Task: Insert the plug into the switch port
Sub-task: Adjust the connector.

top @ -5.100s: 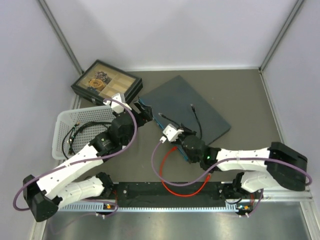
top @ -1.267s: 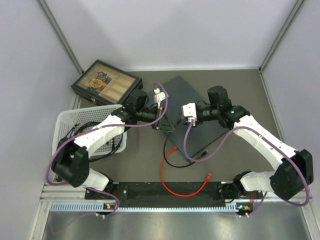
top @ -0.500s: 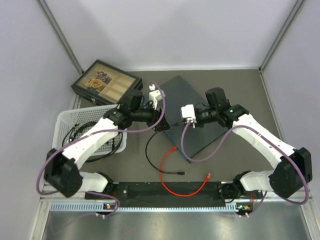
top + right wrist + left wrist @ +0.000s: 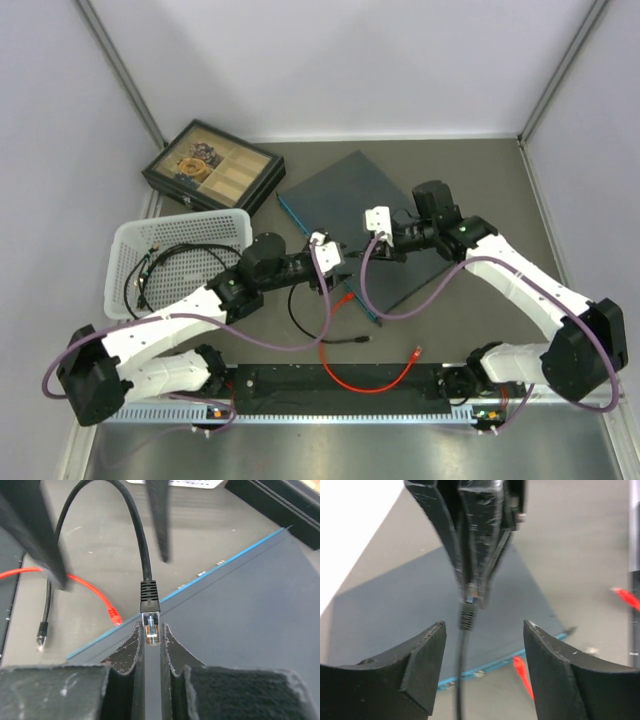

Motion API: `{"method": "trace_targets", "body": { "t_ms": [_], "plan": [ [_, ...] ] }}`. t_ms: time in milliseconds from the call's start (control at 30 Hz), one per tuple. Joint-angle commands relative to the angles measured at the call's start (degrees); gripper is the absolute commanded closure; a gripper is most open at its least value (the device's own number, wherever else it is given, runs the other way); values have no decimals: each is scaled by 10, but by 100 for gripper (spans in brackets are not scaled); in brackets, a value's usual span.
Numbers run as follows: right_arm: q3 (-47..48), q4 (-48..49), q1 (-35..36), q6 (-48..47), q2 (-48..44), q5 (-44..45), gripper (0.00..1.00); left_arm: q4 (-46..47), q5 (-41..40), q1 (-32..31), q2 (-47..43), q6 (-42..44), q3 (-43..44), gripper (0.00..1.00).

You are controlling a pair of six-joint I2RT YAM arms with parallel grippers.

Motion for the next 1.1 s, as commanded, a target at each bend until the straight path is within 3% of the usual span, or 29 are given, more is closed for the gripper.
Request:
{"method": "trace_targets", "body": {
  "t_ms": [0, 233, 667, 833, 1067],
  "plan": [
    [-18, 43, 8, 22, -36, -37, 100, 118, -38, -11, 26, 71, -13, 34],
    [-35, 57, 8, 26, -48, -34, 100, 165, -42, -11, 55, 46, -12, 50],
    [-40, 65, 8, 25, -50, -29, 100, 112, -18, -9, 65, 27, 0, 74],
    [-39, 64, 8, 25, -48, -27, 100, 106, -22, -7, 60, 28, -4, 80],
    [-36, 64, 8, 26, -50, -24, 100, 89, -38, -5, 52, 30, -9, 79]
  ]
}}
